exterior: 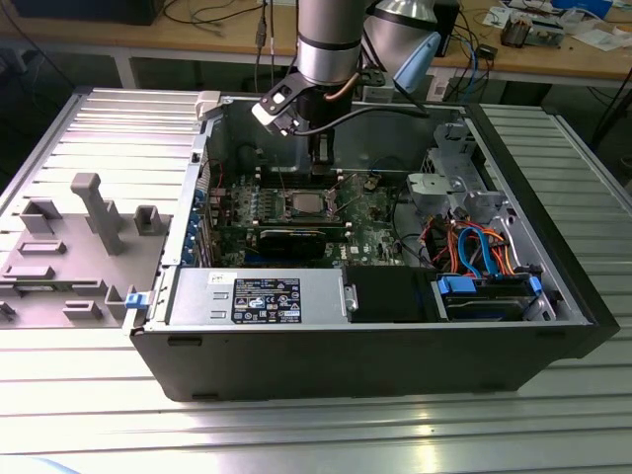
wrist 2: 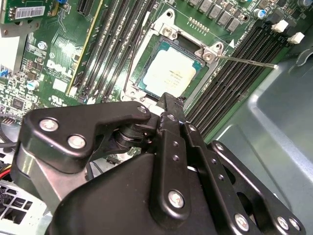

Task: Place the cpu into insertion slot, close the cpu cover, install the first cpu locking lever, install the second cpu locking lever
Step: 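Close the cpu cover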

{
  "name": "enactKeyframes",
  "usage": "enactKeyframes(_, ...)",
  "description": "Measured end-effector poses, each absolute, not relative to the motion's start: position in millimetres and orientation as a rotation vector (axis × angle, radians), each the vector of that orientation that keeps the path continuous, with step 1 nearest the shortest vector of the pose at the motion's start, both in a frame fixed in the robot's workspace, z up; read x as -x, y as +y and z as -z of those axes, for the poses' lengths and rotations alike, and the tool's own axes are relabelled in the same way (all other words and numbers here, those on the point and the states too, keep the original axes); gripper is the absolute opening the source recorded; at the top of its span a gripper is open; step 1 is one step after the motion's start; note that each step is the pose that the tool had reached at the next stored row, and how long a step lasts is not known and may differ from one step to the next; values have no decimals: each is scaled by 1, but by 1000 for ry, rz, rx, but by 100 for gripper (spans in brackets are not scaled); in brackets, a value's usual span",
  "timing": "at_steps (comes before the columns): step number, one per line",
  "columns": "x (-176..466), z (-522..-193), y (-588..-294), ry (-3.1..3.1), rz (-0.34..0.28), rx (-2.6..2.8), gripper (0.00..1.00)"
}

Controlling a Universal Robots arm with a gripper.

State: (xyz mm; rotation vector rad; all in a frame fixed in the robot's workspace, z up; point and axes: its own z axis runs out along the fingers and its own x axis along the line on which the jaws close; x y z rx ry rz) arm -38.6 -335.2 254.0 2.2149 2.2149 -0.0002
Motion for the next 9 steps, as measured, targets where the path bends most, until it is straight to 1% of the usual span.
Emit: enactKeyframes(9, 35, -254, -335, 2215, 0, -2215, 11)
